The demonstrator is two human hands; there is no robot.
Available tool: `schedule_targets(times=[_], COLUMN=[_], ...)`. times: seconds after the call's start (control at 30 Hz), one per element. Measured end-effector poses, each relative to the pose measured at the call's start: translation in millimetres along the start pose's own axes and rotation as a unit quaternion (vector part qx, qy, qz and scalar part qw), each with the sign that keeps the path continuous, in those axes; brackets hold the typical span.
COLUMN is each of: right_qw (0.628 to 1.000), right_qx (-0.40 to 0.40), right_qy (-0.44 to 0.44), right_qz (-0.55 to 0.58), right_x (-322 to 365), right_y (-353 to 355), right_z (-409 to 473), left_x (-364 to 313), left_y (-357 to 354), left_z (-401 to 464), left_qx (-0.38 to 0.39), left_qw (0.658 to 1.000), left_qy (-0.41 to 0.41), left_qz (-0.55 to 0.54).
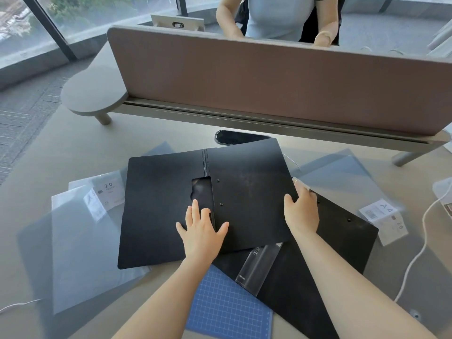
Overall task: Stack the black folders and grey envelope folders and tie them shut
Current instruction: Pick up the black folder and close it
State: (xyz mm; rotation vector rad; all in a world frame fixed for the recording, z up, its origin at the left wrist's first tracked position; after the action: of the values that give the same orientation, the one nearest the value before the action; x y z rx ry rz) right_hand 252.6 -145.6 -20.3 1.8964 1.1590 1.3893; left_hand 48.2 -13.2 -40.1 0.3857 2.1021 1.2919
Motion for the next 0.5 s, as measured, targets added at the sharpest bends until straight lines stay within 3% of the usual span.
schedule_targets(times=[0.23,0.5], right_qw=[0.997,0.990], right_qx=[0.030,0.047], right_qy=[-0.031,0.006], right_qz=[0.061,0.130], right_x=[-4.9,3.5], right_y=[8.0,19.3], right_z=[-14.7,-37.6], left_x=[11.1,29.5], left_y=[4.5,21.1], left_z=[-10.0,-20.9], left_qx=[0.008,-0.032], left_qw=[1.000,0.998], left_qy=[-0.001,-0.020], left_qz=[-0.007,-0.054])
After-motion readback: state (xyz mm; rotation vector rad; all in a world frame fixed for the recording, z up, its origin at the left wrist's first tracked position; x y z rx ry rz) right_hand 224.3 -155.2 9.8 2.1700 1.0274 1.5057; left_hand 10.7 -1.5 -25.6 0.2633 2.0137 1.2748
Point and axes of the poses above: each hand's wrist, its own z-axis towards the middle knuckle, its own y-axis out of the back of the hand, x = y × z, the point moved 2 cm from there along z, towards the middle knuckle, and after that the axes turned 10 degrees about -y, right-handed, at the moved point
